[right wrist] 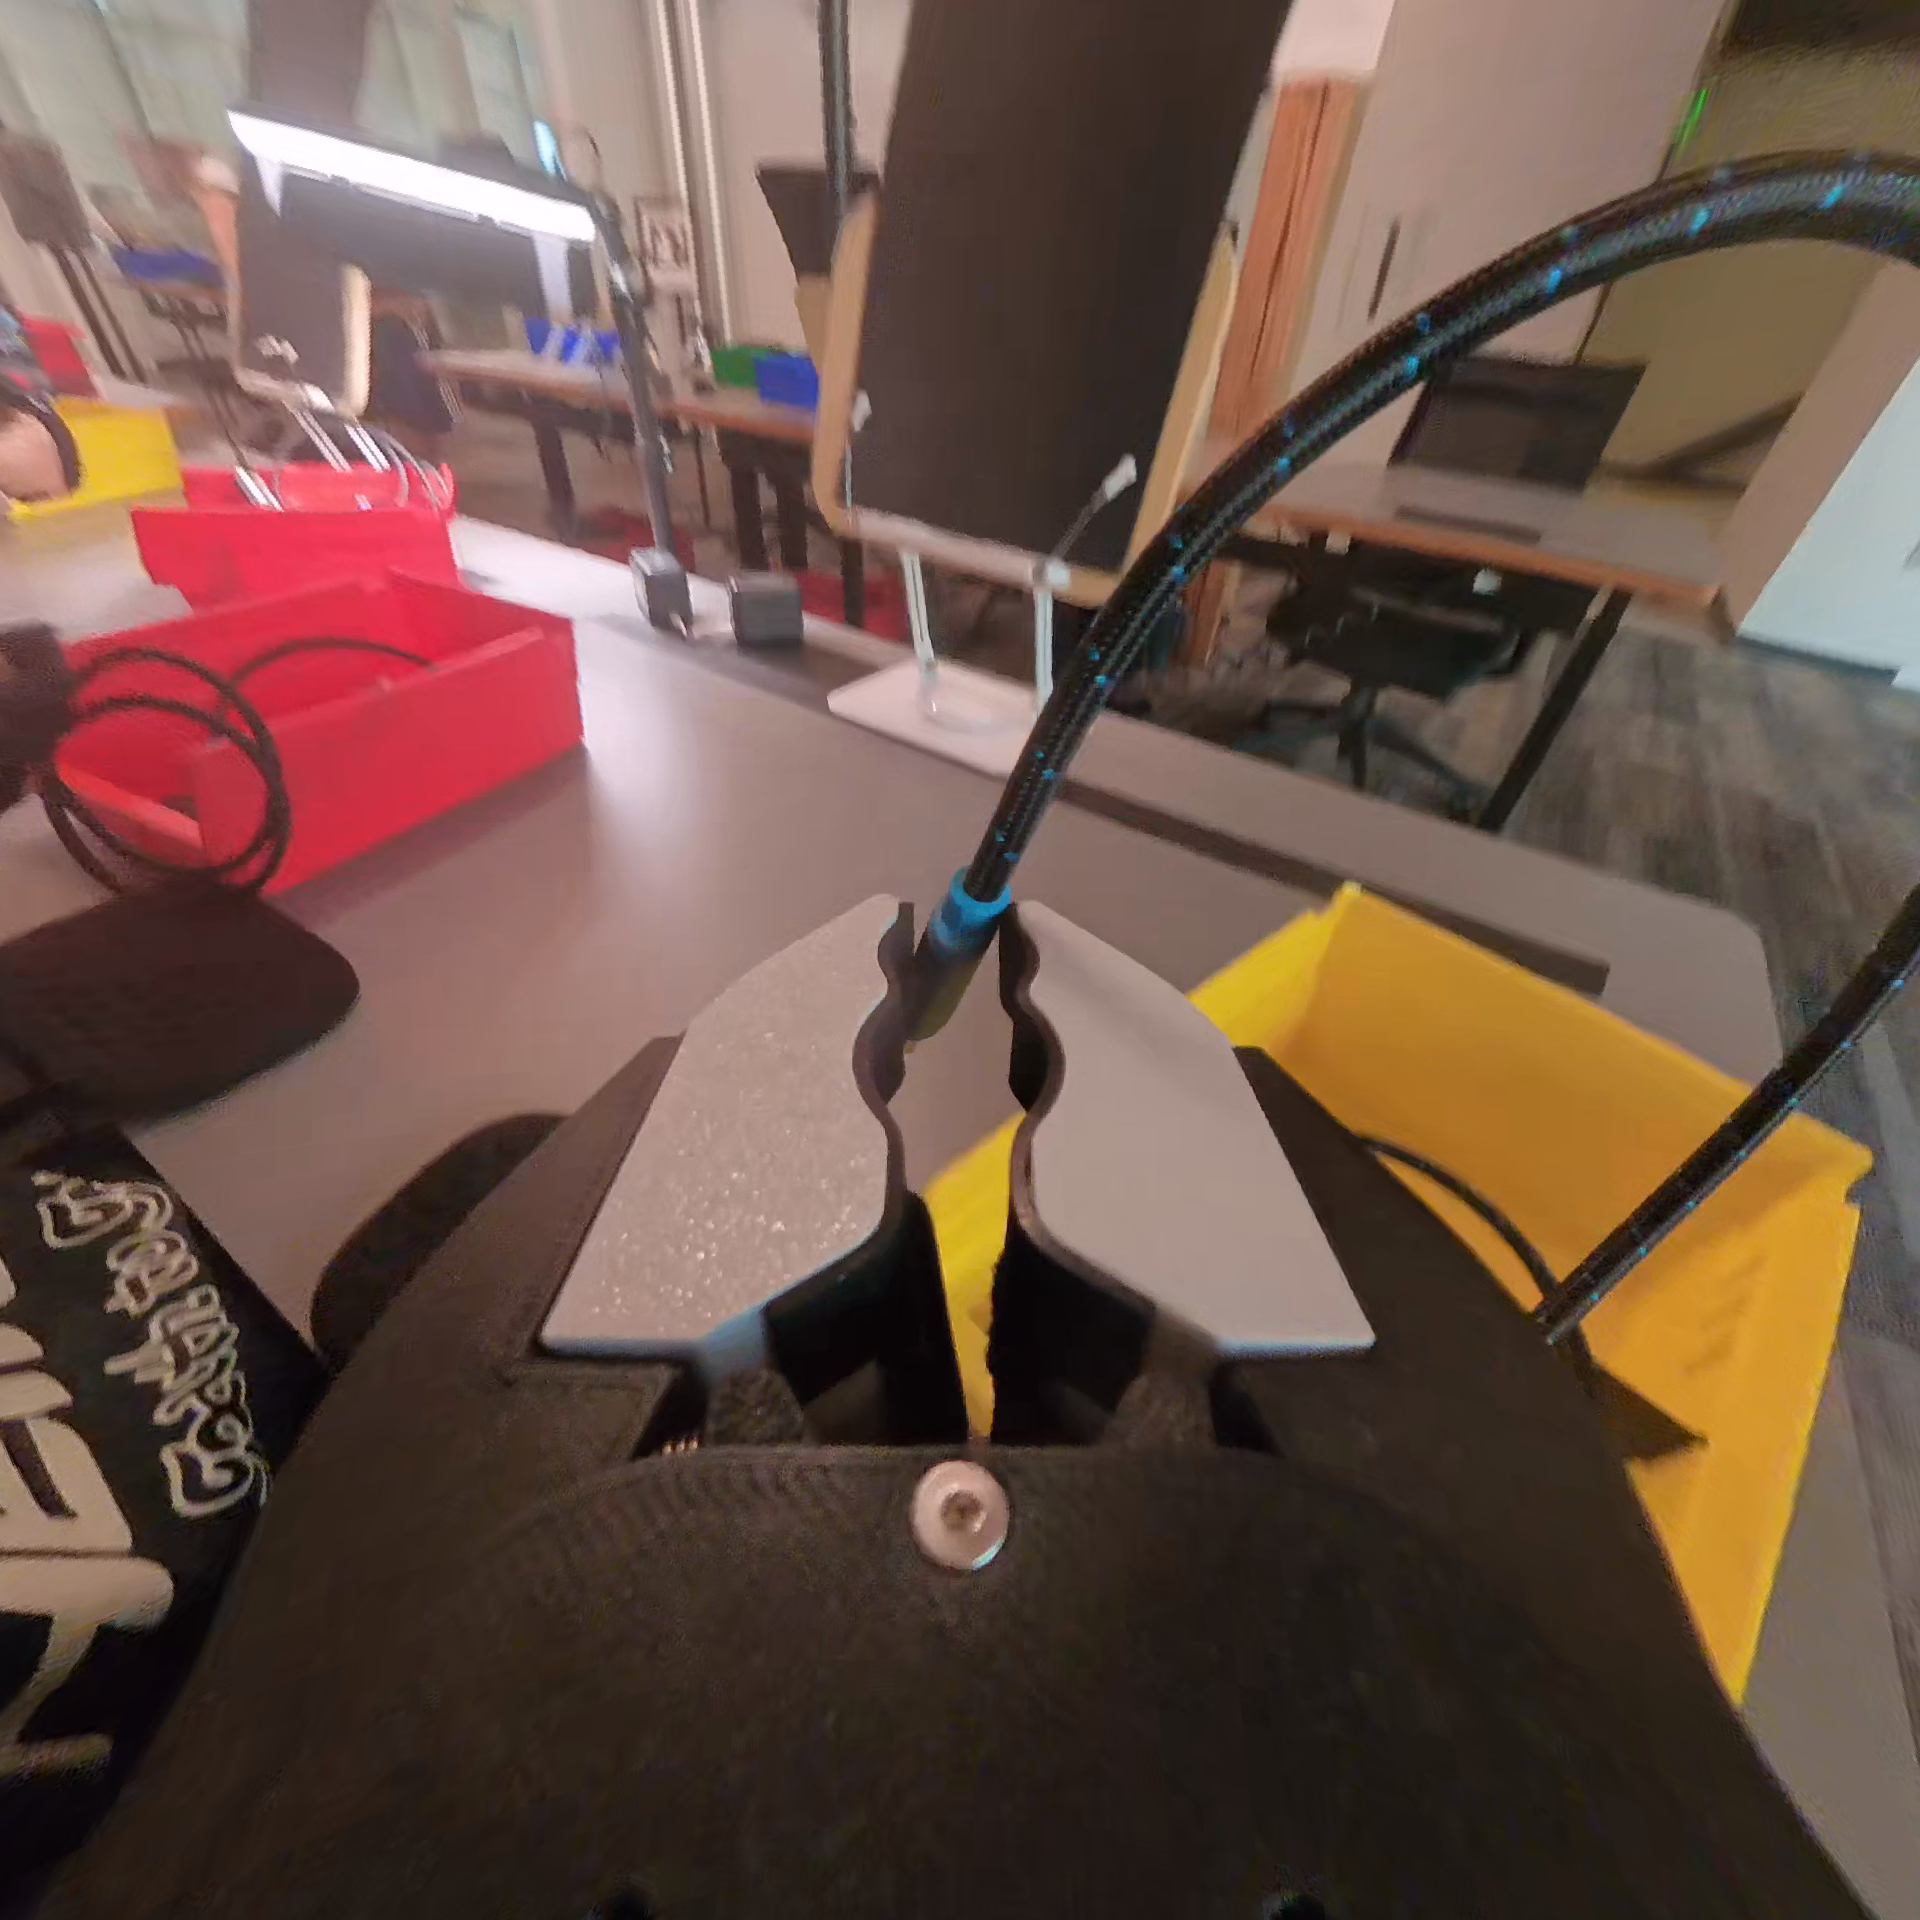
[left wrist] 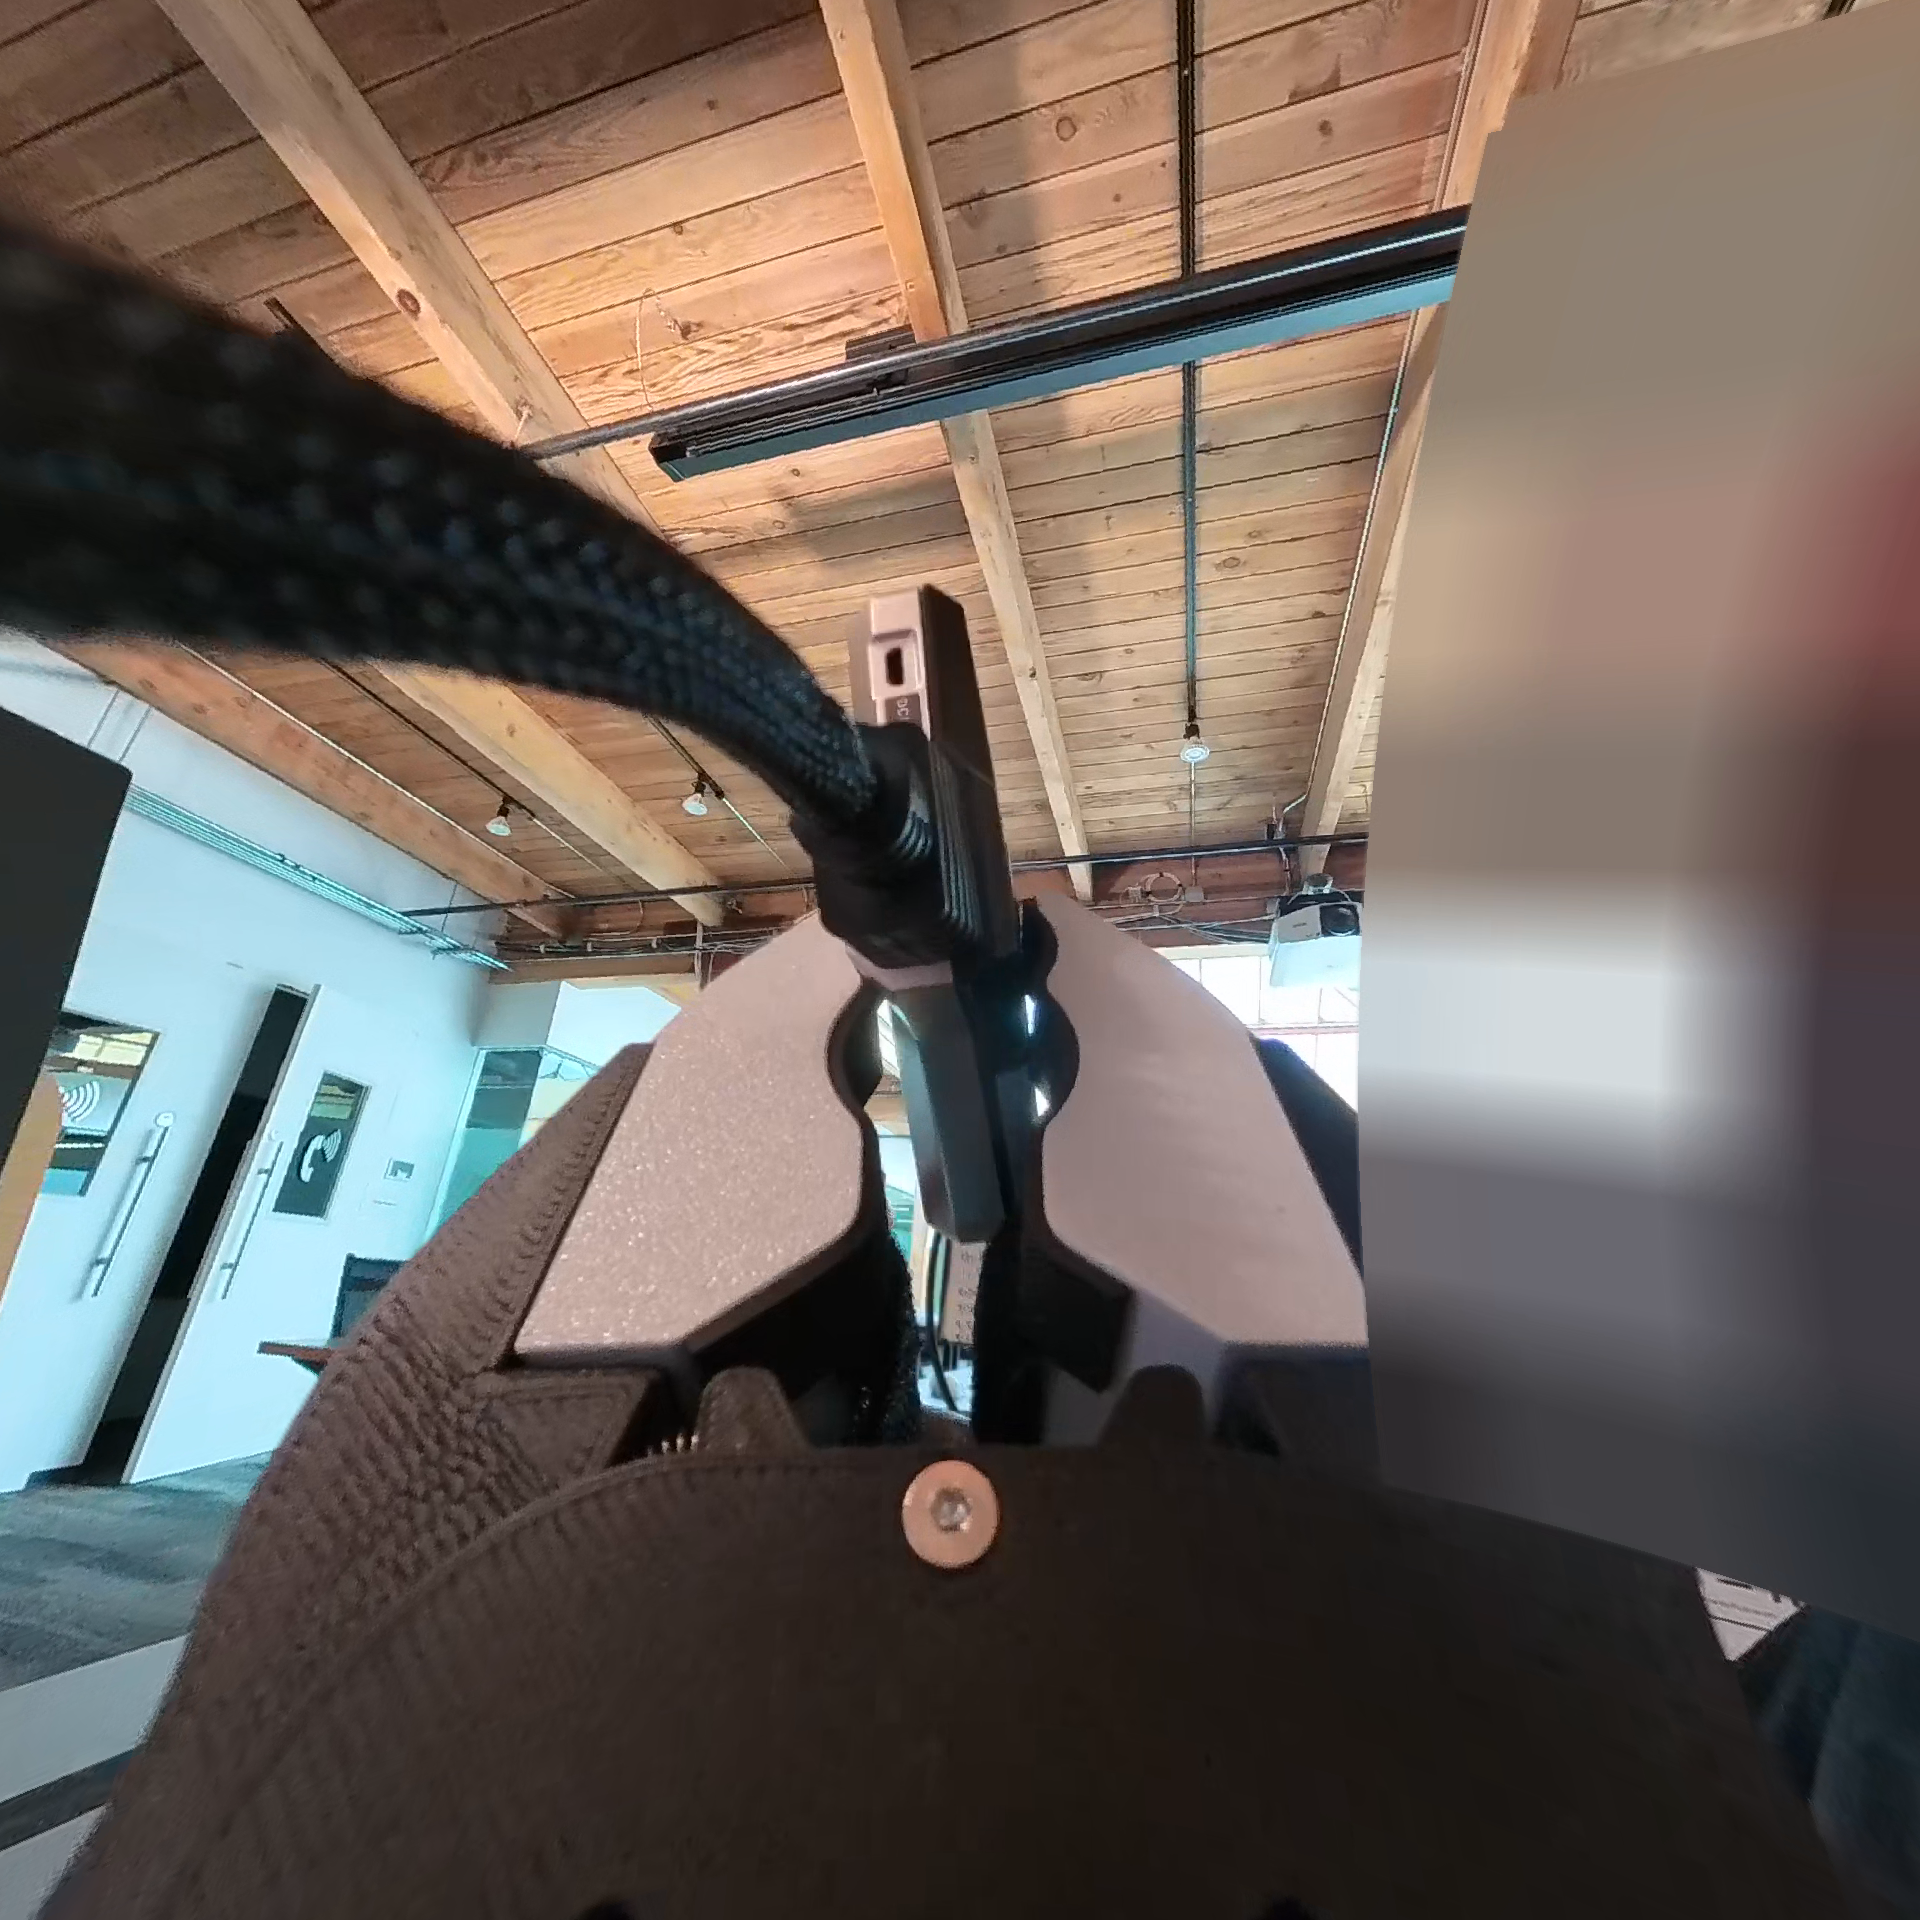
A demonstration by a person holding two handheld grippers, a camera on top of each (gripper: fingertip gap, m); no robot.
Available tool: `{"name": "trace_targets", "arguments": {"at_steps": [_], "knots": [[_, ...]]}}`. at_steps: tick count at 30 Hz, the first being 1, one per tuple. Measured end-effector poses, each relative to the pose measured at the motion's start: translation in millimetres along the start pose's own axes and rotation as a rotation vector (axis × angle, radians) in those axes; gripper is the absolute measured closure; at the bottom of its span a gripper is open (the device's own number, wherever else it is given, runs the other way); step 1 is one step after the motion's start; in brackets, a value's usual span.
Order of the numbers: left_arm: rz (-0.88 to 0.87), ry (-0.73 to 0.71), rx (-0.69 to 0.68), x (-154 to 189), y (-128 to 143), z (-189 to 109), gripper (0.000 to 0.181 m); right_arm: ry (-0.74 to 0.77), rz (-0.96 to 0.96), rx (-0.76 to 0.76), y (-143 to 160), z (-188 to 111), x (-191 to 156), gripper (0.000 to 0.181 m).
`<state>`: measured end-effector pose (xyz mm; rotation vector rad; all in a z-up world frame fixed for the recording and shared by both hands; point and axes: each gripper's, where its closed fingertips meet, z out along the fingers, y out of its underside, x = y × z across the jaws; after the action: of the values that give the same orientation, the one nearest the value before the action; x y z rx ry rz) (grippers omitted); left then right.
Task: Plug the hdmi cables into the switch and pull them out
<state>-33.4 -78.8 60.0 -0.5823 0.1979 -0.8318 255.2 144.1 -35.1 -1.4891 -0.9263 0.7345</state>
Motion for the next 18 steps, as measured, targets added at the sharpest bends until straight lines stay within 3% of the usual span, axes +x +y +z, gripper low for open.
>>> {"name": "trace_targets", "arguments": {"at_steps": [8,15,18], "knots": [[0.002,0.006,-0.001,0.1,2.1,0.2,0.158,0.237,-0.013,-0.520,99.6,6.0,61.8,0.166],[0.038,0.017,-0.021,4.6,6.6,1.3,0.157,0.004,0.165,-0.732,163.9,26.4,57.1,0.168],[0.044,0.022,-0.026,6.1,7.5,1.4,0.157,-0.048,0.251,-0.834,186.2,27.2,52.2,0.160]]}}
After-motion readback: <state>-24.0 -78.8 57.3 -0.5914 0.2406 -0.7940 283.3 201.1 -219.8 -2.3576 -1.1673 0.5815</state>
